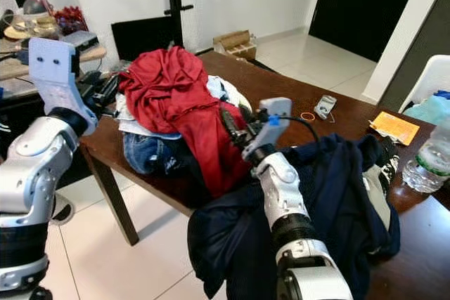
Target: Hang hanger
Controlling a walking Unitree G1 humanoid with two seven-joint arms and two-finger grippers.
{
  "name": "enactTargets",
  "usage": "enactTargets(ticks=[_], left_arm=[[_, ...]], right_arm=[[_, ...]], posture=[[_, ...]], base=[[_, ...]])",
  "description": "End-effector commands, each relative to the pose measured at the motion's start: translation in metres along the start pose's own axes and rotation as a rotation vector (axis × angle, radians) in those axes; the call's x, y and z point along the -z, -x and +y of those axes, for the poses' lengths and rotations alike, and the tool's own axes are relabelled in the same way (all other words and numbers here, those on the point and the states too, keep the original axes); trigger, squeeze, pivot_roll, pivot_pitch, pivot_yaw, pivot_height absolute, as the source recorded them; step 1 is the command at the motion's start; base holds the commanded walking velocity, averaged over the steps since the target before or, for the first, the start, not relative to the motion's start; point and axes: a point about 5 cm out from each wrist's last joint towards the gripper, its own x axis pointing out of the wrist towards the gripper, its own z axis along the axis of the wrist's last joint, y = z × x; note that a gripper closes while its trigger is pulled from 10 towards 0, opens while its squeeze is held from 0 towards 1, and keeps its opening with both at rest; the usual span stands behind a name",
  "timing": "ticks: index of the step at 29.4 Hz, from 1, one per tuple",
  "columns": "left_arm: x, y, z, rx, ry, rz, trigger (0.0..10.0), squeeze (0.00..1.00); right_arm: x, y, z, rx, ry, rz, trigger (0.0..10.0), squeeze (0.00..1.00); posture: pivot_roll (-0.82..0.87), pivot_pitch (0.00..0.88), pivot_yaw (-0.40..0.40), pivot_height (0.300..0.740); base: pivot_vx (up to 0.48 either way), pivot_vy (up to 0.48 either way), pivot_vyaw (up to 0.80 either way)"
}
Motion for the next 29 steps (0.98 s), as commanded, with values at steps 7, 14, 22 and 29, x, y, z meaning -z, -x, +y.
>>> enactTargets(ticks=[7,14,22,29], left_arm=[[0.003,0.002,-0.002,-0.004,-0.031,0.028,10.0,0.00],[0.004,0.001,-0.001,-0.004,-0.034,0.036,10.0,0.00],[0.004,0.000,-0.003,0.000,-0.038,0.037,10.0,0.00],[0.003,0.000,-0.004,0.006,-0.039,0.038,10.0,0.00]], right_arm=[[-0.002,-0.022,0.034,-0.180,0.068,0.051,10.0,1.00],[-0.001,-0.036,0.043,-0.186,0.093,0.088,10.0,1.00],[0.005,-0.037,0.019,0.030,0.221,0.199,10.0,0.00],[0.011,-0.025,-0.006,0.158,0.322,0.295,10.0,0.00]], posture=[[0.20,0.000,-0.070,0.740],[0.21,0.001,-0.070,0.740],[0.21,0.001,-0.072,0.740],[0.21,0.003,-0.071,0.740]], base=[[0.000,0.000,0.00],[0.000,0.000,0.00],[0.000,0.000,0.00],[0.000,0.000,0.00]])
